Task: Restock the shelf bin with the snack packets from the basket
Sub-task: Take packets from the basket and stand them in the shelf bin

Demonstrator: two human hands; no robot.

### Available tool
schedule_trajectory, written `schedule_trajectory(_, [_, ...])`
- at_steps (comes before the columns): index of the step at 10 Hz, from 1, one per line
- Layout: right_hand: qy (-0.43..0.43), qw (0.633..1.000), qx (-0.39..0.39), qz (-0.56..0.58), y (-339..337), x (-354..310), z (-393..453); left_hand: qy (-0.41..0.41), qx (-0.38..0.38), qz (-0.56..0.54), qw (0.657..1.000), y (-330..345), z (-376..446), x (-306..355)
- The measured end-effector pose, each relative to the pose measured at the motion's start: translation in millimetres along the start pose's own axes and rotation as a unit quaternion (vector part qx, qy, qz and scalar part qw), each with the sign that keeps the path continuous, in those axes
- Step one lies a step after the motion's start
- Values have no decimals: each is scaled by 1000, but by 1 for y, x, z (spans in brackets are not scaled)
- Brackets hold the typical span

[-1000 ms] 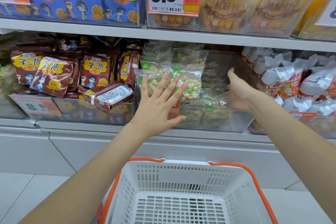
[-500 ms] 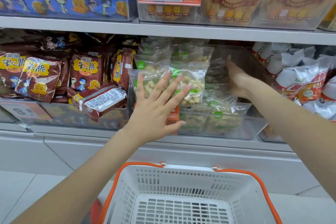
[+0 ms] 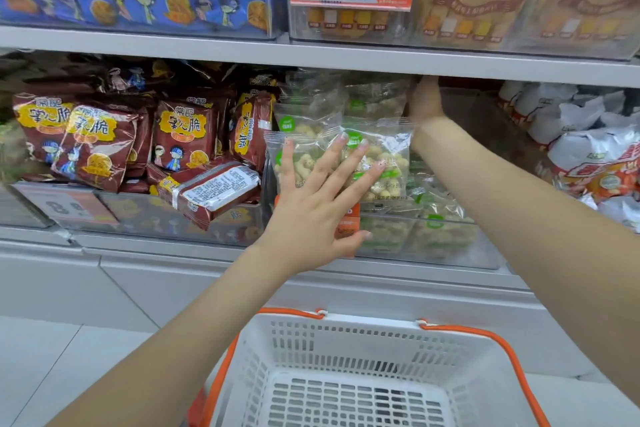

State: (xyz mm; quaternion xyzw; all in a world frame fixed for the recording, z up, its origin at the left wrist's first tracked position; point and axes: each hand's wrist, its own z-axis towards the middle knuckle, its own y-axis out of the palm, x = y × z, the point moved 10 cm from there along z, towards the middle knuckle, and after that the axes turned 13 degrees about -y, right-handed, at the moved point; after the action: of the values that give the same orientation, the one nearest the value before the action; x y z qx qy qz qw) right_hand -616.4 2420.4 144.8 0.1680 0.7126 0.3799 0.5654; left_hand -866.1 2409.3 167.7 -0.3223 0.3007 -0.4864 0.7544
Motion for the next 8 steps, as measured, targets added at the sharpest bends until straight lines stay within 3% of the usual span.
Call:
schedule_trajectory(1, [-26,989,-13,-147,6,-19,-49,0,0,2,1000,0,-1,0])
schedule_trajectory(2, [4,963,-40,-268,3,-14,-72,-1,7,-8,1000,-3,0,0])
schedule_trajectory(3, [-4,948,-43,-314,0,-14,-94,5,6,-13,1000,-4,1,0])
schedule_trajectory(5, [-45,961,-48,-267,3,-35,-73,4,10,-4,1000,-5,0,1])
schedule_trajectory(6, [-96,936,-73,-330,3,-44,-32,8,13,-8,1000,-4,0,1])
schedule_trajectory(7, [-92,915,-103,-378,3,-28,4,11,17,-6,1000,-2,0,1])
schedule_trajectory(8, [-78,918,-139,-364,25,-19,-18,11,16,-9,1000,-3,2,1])
